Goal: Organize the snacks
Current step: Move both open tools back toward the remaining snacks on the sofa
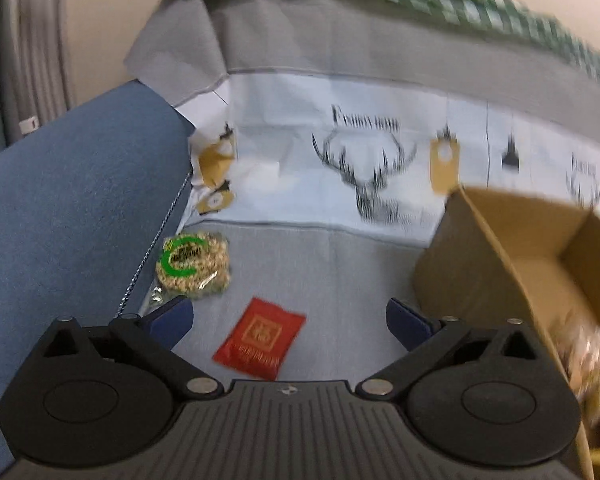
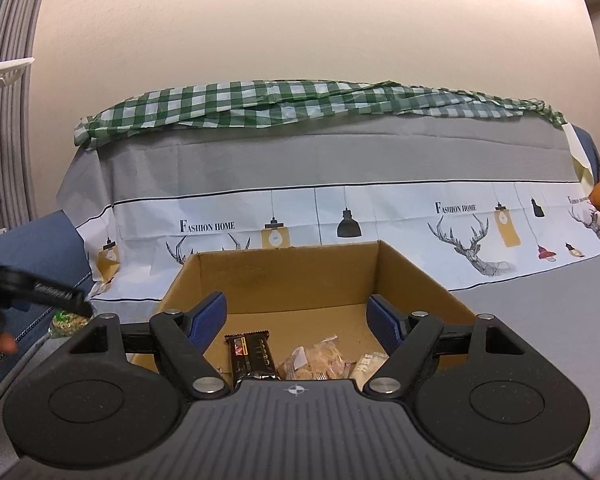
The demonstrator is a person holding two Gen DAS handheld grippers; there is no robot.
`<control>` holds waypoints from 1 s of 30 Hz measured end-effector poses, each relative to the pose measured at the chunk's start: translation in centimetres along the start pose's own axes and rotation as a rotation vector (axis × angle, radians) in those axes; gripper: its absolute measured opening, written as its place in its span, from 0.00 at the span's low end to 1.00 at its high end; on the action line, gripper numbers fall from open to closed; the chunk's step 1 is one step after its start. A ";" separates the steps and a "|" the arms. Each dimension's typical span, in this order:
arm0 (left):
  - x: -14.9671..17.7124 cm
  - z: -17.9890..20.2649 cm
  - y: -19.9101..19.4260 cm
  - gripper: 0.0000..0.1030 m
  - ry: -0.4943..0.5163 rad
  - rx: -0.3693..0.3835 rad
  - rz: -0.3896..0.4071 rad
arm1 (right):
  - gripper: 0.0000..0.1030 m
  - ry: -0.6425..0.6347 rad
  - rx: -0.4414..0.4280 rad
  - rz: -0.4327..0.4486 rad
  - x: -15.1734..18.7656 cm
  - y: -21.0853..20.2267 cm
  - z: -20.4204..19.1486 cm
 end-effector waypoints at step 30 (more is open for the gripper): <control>2.2 -10.8 -2.2 0.10 -0.474 -0.033 0.223 | 0.60 -0.106 -0.327 -0.596 3.7 14.0 -28.0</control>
Point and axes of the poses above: each gripper's, at about its wrist camera, not at the fingertips, and y roughly the way its jaws point, z to its right, x to its underside, the point moved 9 cm from there along y, roughly the way its jaws point, and after that the axes turned 12 degrees about x, right-handed, at the moved point
